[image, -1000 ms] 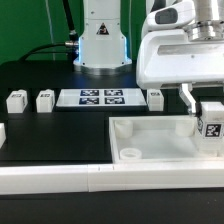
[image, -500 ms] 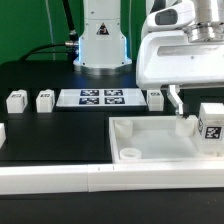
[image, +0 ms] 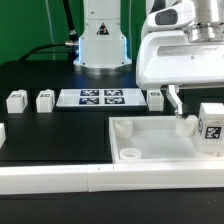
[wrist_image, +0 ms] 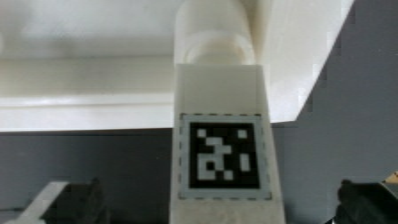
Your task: Assemble square table
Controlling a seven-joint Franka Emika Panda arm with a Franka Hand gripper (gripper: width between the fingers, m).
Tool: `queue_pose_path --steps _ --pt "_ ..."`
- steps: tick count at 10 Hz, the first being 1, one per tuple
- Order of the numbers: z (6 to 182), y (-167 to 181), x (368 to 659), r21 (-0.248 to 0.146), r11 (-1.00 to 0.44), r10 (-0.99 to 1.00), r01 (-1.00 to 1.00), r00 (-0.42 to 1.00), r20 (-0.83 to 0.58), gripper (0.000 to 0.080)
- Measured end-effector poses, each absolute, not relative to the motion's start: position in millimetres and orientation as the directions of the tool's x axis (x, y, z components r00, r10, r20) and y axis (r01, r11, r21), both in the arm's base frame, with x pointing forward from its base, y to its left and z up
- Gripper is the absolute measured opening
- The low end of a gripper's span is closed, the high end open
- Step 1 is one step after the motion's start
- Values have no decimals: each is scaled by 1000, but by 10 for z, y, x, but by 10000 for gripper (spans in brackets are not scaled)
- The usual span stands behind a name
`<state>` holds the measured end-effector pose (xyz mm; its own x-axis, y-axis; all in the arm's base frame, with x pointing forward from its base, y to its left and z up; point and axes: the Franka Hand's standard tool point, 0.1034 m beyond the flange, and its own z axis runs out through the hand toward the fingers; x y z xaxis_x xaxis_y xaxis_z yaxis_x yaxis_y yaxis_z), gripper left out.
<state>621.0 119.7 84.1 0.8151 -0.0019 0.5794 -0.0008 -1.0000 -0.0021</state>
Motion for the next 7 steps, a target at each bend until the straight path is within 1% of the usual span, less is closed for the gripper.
queue_pose_path --steps 3,4,5,6,7 --pt "983 1158 6425 -12 -1000 -16 -11 843 538 649" --pt "1017 1119 6482 -14 -1000 -22 -17 838 546 649" --pt "939 1127 6447 -15 -1000 -25 -21 876 482 649" --pt "900 1158 6452 -18 -1000 -28 -23 915 403 649" --pt "882 1165 6455 -20 -999 -31 -25 931 363 649"
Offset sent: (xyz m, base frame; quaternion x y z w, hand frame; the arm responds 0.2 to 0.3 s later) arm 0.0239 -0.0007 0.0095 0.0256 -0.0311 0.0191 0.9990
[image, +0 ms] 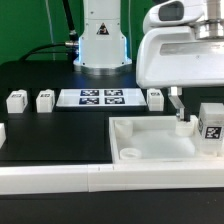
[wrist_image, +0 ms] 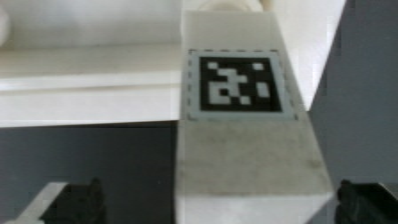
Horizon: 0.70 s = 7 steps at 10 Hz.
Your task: Assemble square table
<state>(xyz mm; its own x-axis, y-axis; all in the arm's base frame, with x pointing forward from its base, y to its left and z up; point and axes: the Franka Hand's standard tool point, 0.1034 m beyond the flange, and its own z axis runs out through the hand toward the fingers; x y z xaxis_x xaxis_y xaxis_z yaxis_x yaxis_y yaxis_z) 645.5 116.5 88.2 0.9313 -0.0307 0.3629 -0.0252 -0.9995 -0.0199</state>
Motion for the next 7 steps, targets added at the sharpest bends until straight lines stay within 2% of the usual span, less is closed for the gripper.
queue_pose_path --steps 1,5,7 --pt "836 1164 6395 -20 -999 -35 -31 959 281 649" --pt "940 1158 6328 -25 -999 -46 -46 999 0 649" --pt "960 1143 6380 -25 -999 -48 -48 999 -20 649"
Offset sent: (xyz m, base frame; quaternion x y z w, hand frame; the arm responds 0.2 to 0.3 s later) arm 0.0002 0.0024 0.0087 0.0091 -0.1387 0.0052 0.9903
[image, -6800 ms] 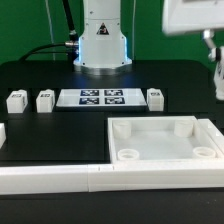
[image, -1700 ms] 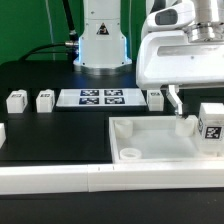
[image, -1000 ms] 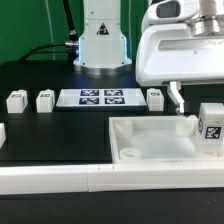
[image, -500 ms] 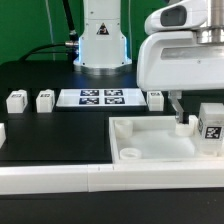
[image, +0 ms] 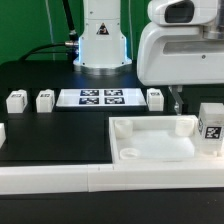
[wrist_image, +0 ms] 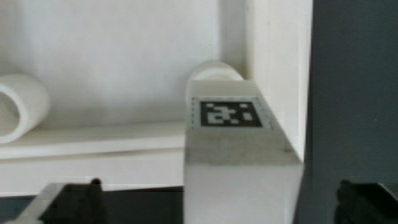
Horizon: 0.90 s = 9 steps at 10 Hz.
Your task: Assemble square table
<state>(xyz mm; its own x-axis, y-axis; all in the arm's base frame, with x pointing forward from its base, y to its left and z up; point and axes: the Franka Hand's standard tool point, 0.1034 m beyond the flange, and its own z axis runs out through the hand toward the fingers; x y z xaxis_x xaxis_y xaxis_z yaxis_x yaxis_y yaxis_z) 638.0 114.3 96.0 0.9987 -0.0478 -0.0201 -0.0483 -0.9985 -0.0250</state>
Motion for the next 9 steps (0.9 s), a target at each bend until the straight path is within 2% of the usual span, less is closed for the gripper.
queue_pose_path --steps 2,4,7,9 --pt "951 1143 6383 -25 -998 -49 -49 999 -18 649" --pt "814 1166 6406 -20 -996 -84 -84 996 -1 649" --pt "799 1185 6419 -23 -990 -142 -142 990 7 637" --pt "799 1179 6421 -23 -966 -258 -258 966 4 286"
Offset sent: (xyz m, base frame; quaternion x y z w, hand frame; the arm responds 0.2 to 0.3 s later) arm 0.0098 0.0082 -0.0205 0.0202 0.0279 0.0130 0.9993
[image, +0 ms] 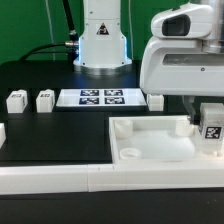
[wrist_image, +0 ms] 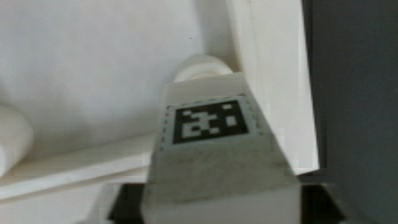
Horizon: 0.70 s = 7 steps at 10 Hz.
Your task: Assemble square table
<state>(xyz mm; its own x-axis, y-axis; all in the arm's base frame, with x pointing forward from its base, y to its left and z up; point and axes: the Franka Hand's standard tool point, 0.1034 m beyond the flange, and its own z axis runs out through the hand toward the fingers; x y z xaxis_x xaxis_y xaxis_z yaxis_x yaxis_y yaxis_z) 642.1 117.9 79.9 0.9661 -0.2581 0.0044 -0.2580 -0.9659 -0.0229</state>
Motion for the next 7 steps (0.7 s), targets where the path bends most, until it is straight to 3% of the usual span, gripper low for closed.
queue_pose_path --steps 3,7 --pt "796 1148 6420 -21 -874 -485 -485 875 0 289" --pt "793 1063 6381 -55 -503 -864 -862 503 19 289"
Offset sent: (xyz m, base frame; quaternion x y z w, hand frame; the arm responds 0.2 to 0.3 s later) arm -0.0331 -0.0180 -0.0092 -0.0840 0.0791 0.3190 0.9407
